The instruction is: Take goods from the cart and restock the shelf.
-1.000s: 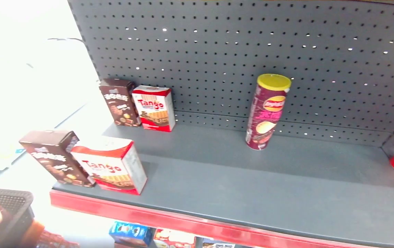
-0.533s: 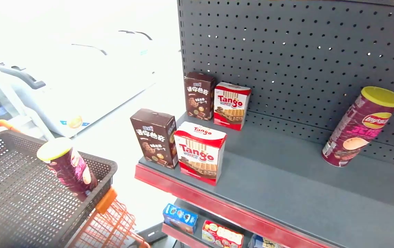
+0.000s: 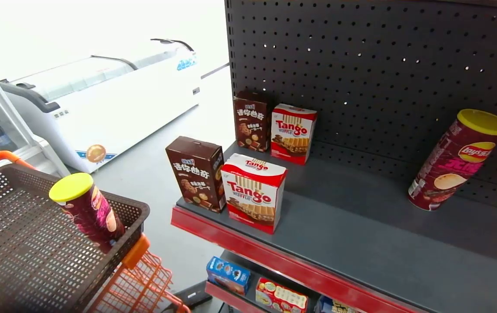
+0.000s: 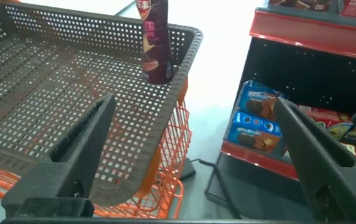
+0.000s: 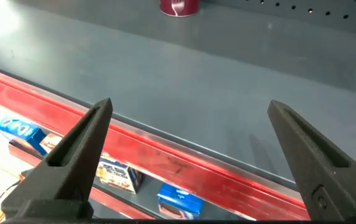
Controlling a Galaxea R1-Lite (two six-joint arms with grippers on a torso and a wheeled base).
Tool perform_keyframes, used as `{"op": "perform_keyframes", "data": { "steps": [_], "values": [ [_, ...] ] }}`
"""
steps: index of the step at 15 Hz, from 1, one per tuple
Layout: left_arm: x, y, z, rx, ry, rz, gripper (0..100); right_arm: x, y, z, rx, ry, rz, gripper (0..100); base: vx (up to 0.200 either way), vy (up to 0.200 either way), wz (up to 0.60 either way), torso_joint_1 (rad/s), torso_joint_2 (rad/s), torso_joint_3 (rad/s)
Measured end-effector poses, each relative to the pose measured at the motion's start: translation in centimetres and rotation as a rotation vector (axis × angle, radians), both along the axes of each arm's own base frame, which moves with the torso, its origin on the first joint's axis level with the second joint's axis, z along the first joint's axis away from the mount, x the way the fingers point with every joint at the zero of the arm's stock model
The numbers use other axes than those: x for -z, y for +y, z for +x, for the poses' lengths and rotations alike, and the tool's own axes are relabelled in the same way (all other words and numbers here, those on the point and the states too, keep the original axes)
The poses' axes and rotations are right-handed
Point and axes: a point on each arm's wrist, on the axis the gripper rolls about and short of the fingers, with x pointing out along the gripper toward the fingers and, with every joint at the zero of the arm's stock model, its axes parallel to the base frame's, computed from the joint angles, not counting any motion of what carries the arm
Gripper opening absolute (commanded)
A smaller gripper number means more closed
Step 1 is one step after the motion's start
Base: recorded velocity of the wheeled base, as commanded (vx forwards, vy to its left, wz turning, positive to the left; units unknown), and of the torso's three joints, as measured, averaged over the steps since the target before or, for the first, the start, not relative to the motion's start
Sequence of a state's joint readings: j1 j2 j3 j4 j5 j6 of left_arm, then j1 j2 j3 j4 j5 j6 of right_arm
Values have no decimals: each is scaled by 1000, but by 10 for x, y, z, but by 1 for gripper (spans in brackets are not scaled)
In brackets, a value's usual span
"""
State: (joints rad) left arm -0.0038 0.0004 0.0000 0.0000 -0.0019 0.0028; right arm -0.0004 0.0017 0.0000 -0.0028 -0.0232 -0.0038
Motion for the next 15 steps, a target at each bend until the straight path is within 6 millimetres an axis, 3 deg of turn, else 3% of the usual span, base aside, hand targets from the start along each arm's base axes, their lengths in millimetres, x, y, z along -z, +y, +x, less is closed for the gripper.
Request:
{"op": "perform_keyframes", "data": {
  "steps": [4,8,11,15],
  "values": [
    [-16,1,-3,-65,-8,35,100,0,0,0,0,0,0,100,0,0,0,0,0,0],
    [-57,2,12,-62,93,36,100,0,0,0,0,0,0,100,0,0,0,0,0,0],
    [-83,1,45,-64,199,18,100,0,0,0,0,0,0,100,0,0,0,0,0,0],
    [-108,4,115,-99,195,13,100,0,0,0,0,0,0,100,0,0,0,0,0,0]
  ]
}}
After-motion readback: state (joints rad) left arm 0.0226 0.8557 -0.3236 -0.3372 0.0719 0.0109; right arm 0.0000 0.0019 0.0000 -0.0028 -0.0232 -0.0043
